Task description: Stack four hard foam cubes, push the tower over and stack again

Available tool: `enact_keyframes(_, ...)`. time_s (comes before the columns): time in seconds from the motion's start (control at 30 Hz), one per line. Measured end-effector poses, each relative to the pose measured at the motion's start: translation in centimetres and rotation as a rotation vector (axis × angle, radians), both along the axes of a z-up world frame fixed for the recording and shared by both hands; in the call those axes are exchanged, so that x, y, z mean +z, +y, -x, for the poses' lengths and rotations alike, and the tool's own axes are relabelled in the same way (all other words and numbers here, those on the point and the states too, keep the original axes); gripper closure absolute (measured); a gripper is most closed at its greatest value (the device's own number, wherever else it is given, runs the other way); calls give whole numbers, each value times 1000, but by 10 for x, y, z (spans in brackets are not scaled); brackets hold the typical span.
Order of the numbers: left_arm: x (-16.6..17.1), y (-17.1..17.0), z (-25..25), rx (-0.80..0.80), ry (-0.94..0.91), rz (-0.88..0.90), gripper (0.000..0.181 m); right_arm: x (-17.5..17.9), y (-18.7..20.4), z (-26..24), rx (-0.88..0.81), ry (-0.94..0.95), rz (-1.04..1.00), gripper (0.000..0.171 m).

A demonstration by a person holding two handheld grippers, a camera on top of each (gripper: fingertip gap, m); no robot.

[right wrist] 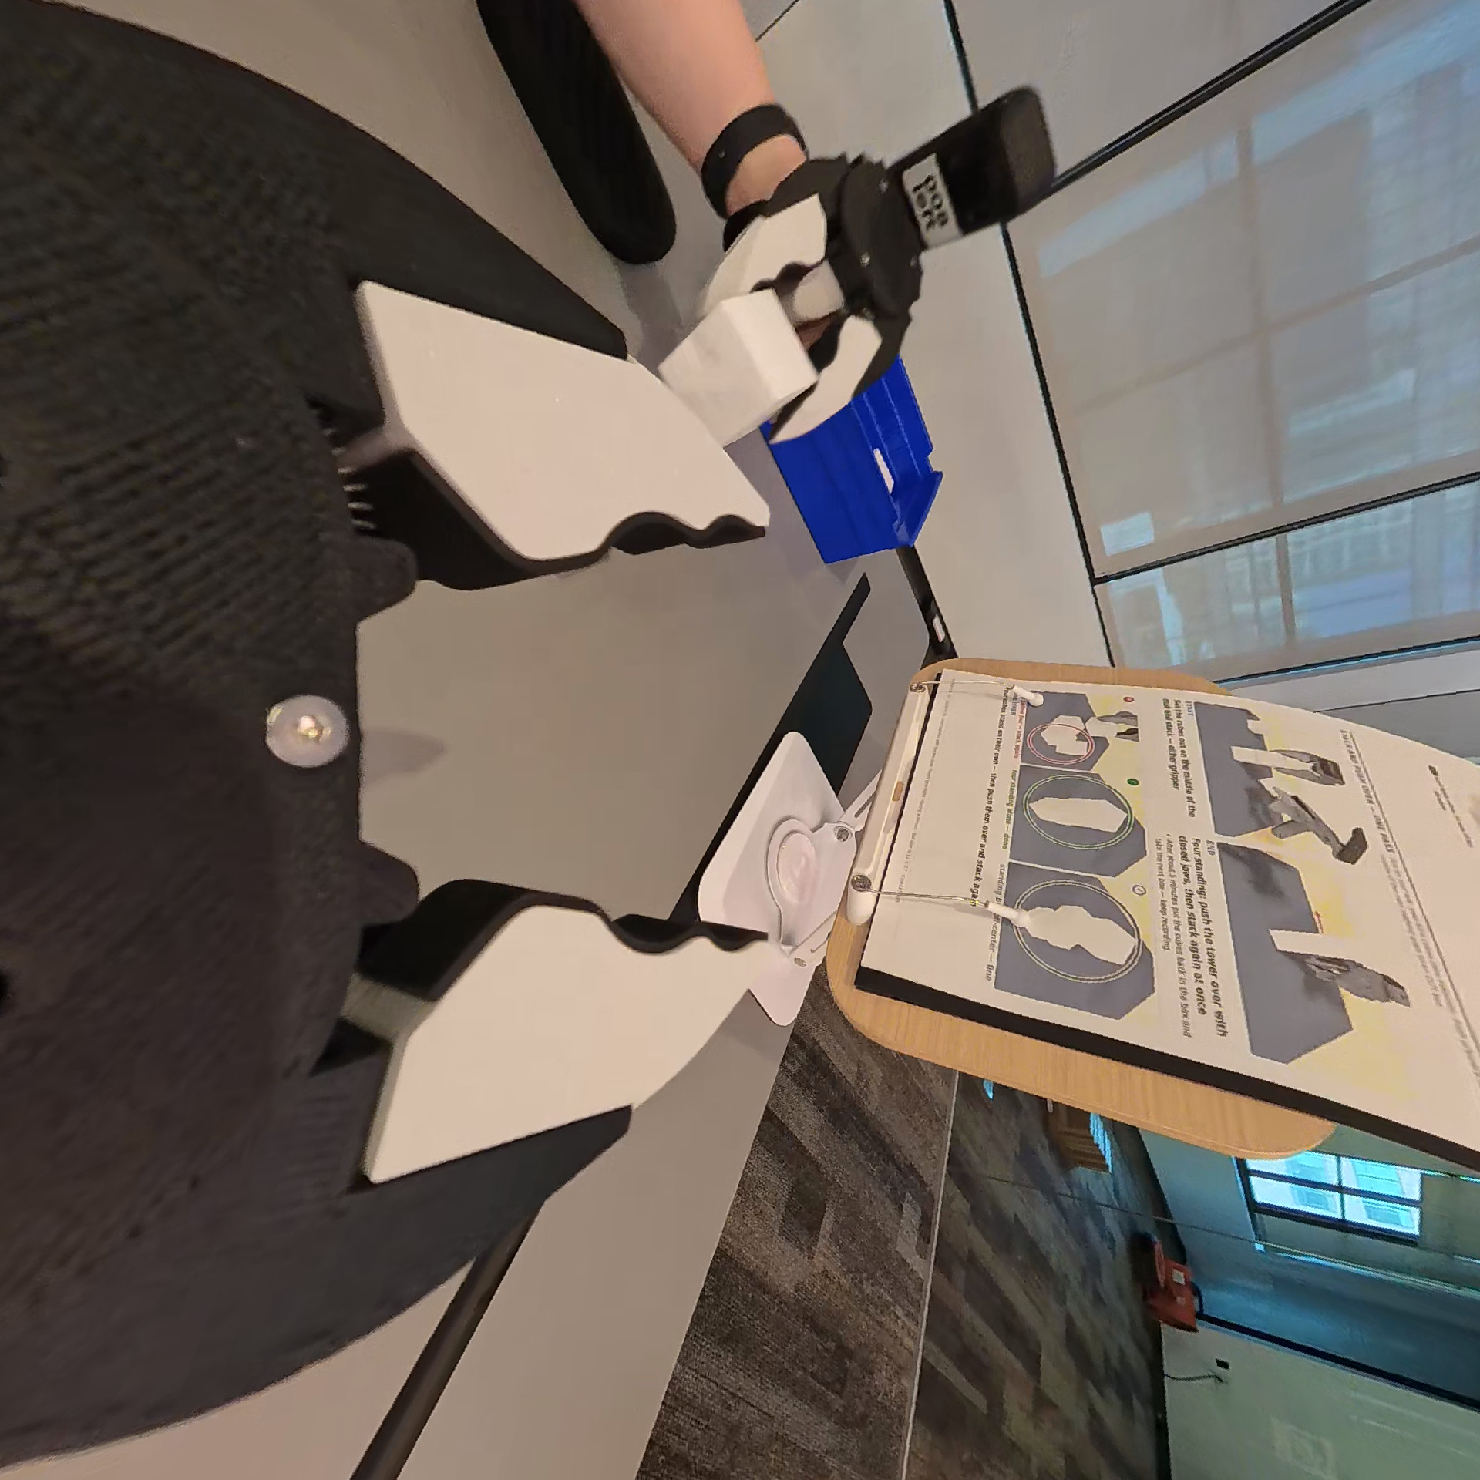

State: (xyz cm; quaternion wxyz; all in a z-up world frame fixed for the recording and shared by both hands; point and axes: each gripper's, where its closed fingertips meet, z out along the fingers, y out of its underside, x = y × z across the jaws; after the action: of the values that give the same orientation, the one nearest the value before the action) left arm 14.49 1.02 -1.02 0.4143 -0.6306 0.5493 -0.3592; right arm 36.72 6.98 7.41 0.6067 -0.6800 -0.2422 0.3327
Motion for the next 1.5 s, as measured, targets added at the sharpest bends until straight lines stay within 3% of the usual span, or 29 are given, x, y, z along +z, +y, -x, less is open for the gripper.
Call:
enact_keyframes(0.3, -51, 8, -20, -81, 40, 61, 120, -9, 6, -5, -24, -16, 25, 80)
enact_keyframes(0.73, -76, 18, -23, -81, 20, 96, 120, -15, 11, -11, -33, -18, 48, 80)
enact_keyframes(0.83, -76, 20, -23, -71, -3, 97, 118, -15, 12, -11, -32, -21, 50, 80)
enact_keyframes(0.93, -69, 19, -22, -66, -16, 109, 103, -15, 13, -11, -32, -24, 49, 80)
enact_keyframes(1.07, -20, 18, -12, -40, -52, 59, 101, -17, 13, -15, -43, -31, 48, 80)
enact_keyframes(1.17, 43, 34, 18, 96, -41, -21, 100, -16, 12, -20, -49, -11, 49, 80)
enact_keyframes(1.3, 96, 74, 109, 351, 204, -201, 102, -16, 12, -28, -65, 7, 48, 80)
enact_keyframes(1.4, 101, 111, 201, 572, 457, -257, 104, -17, 13, -31, -75, 17, 55, 80)
enact_keyframes(1.5, 75, 138, 282, 779, 637, -105, 101, -23, 16, -35, -103, -16, 68, 80)
